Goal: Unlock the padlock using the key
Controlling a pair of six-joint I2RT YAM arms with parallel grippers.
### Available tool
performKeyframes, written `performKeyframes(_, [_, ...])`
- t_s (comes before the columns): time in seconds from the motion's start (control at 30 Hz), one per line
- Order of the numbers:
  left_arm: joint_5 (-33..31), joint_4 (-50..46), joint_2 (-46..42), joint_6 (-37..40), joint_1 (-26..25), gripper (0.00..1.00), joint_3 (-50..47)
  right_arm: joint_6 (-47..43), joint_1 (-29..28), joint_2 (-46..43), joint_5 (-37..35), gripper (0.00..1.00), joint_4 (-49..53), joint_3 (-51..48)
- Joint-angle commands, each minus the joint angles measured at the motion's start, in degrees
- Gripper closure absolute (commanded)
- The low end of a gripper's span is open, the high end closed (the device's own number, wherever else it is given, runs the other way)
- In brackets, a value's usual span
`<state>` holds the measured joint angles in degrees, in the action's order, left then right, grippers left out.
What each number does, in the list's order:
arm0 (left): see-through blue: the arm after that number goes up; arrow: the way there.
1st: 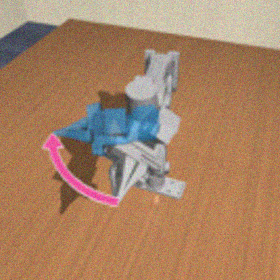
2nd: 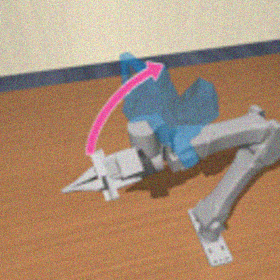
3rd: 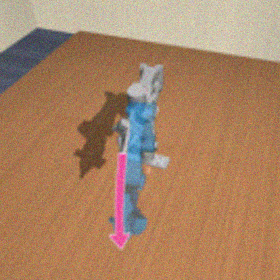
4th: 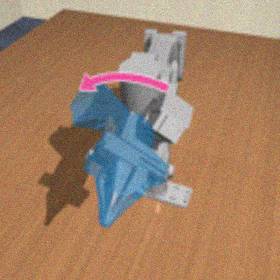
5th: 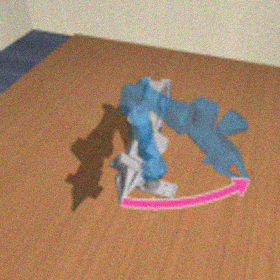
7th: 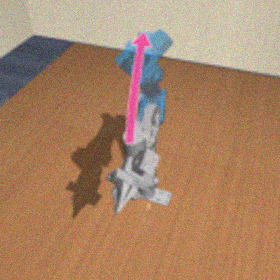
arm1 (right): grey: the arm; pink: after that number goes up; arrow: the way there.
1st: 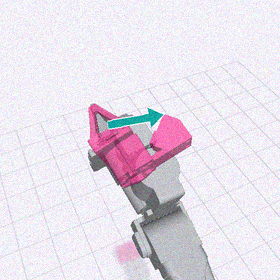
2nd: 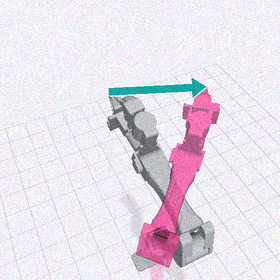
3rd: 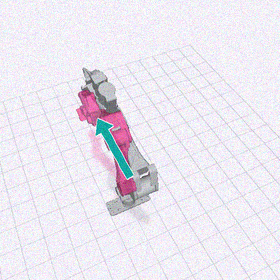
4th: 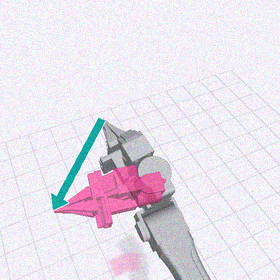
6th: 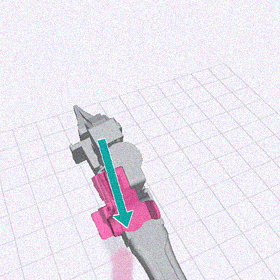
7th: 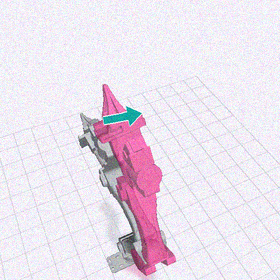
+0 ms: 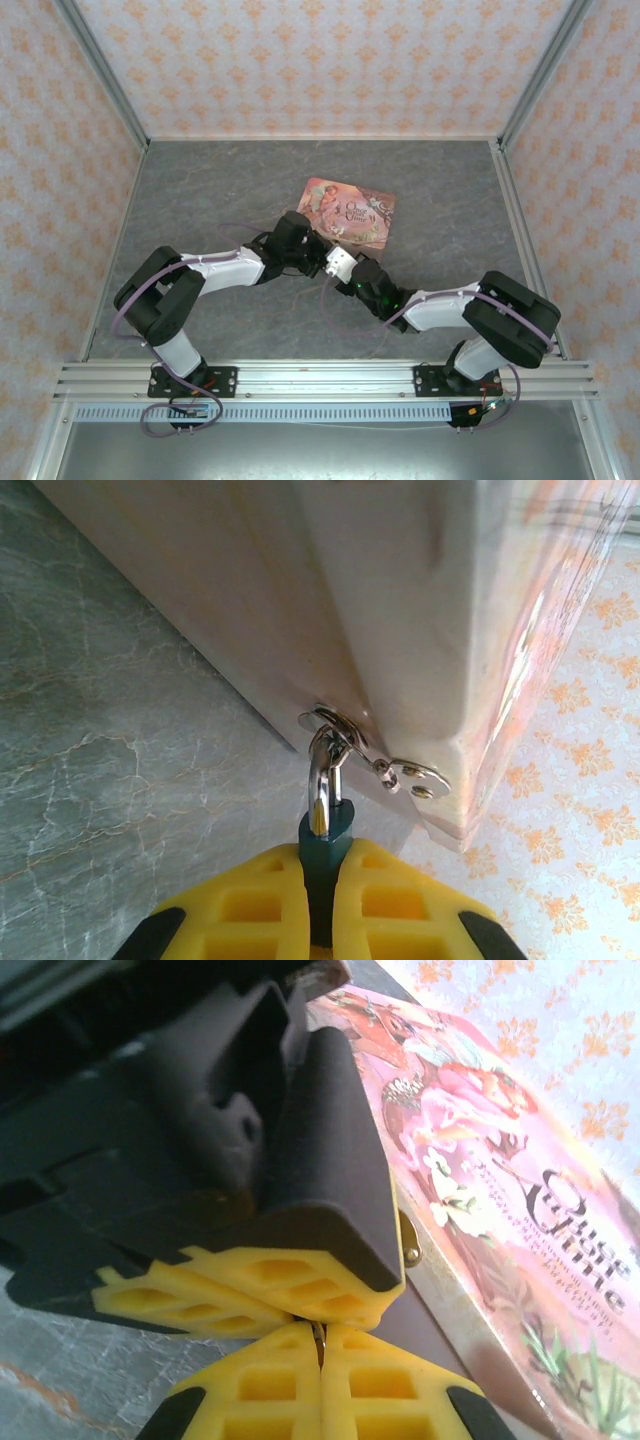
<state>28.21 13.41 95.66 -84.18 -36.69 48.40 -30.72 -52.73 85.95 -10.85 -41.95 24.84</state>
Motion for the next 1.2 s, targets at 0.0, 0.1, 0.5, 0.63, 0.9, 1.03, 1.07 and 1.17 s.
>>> performKeyframes(0.0, [2.3,2.3,-0.4,-0.4,-0.6,1.0,1.9,11.2,0.0,2.6,-2.2,1.0,-8.5,-0.6])
performKeyframes(0.1, [2.3,2.2,-0.3,-0.4,-0.6,1.0,1.7,15.8,0.0,5.0,-2.5,1.0,-12.2,-1.0])
performKeyframes(0.5, [1.7,2.7,0.1,0.0,-0.6,1.0,0.7,19.9,0.0,8.2,-2.8,1.0,-15.4,-1.2])
performKeyframes(0.63, [0.8,1.5,0.0,1.3,-0.6,0.84,0.5,22.0,0.0,8.3,-2.5,1.0,-15.2,-1.5])
performKeyframes(0.9, [-1.2,-1.0,-2.2,3.6,0.2,0.56,-1.3,30.0,0.0,11.4,-3.6,1.0,-19.2,-2.7])
performKeyframes(1.03, [-2.0,-2.3,-4.4,5.2,1.3,0.5,-2.9,33.8,0.0,12.4,-3.6,1.0,-21.7,-3.7])
performKeyframes(1.07, [-2.4,-3.0,-5.1,5.8,1.5,0.48,-3.3,35.2,0.0,12.4,-3.5,1.0,-22.5,-4.1])
performKeyframes(1.17, [-3.7,-5.2,-7.4,7.9,2.5,0.44,-4.7,39.1,0.0,12.0,-2.2,1.0,-23.5,-5.0])
